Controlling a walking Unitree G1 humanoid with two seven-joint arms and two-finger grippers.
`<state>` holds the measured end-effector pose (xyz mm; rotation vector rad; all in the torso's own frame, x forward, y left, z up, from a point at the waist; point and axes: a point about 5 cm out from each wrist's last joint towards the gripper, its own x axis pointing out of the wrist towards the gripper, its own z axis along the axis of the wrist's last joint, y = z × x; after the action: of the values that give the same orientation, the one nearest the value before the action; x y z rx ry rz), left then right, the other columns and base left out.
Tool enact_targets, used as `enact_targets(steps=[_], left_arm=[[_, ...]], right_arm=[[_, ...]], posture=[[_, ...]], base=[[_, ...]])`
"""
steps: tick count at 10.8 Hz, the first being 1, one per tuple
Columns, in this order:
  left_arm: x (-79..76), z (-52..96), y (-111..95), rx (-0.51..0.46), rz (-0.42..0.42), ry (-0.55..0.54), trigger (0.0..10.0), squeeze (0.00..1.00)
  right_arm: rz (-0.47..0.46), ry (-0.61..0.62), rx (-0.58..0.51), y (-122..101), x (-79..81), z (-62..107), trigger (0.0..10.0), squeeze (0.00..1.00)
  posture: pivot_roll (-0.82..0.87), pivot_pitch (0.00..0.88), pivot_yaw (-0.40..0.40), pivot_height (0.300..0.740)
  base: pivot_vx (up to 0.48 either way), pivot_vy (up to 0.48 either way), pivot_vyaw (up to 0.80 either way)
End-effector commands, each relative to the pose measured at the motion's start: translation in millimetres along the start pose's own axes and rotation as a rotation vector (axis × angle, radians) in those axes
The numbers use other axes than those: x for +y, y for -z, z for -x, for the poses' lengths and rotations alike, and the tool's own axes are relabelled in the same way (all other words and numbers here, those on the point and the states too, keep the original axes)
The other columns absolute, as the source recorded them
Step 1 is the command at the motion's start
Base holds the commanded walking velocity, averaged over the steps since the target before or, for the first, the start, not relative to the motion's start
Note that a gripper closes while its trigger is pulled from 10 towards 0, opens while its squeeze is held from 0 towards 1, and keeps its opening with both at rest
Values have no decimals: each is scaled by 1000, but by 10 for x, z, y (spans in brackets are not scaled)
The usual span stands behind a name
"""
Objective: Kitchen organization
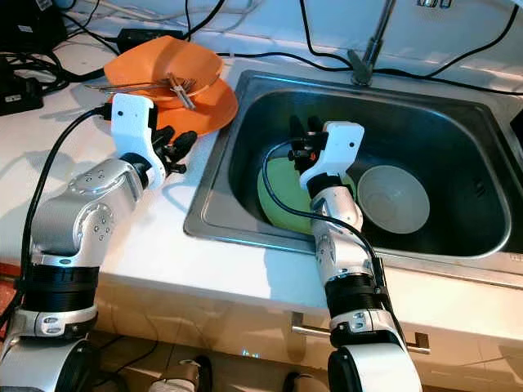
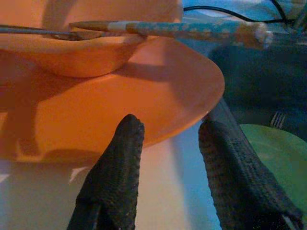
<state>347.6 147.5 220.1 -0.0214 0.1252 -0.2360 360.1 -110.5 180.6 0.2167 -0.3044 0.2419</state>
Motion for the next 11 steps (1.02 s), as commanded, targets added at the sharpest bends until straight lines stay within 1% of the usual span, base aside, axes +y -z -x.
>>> enact_targets(steps=[1, 5, 7, 8, 9, 11], left_arm=[[21, -11, -25, -10, 9, -17, 10000, 1000], [118, -59, -21, 12, 25, -60, 10000, 1000], [156, -103, -66, 16, 16, -60, 10000, 1000], [176, -123, -108, 8, 3, -64, 10000, 0], [211, -159, -145, 12, -7, -70, 10000, 0], [332, -244, -134, 55, -20, -108, 10000, 0]], right_arm=[[-9, 16, 32, 68, -51, 41, 10000, 0], [-10, 17, 31, 66, -50, 41, 10000, 0], [-10, 17, 31, 68, -52, 44, 10000, 0], [-10, 17, 30, 68, -50, 47, 10000, 0], [-10, 18, 32, 70, -50, 50, 10000, 0], [-10, 17, 33, 75, -43, 53, 10000, 0]], posture=[[93, 149, -25, 740], [95, 150, -25, 740], [94, 151, -22, 740], [93, 152, -21, 740], [94, 154, -20, 740], [92, 157, -16, 740]], base=[[0, 0, 0], [0, 0, 0], [0, 0, 0], [0, 0, 0], [0, 0, 0], [0, 0, 0]])
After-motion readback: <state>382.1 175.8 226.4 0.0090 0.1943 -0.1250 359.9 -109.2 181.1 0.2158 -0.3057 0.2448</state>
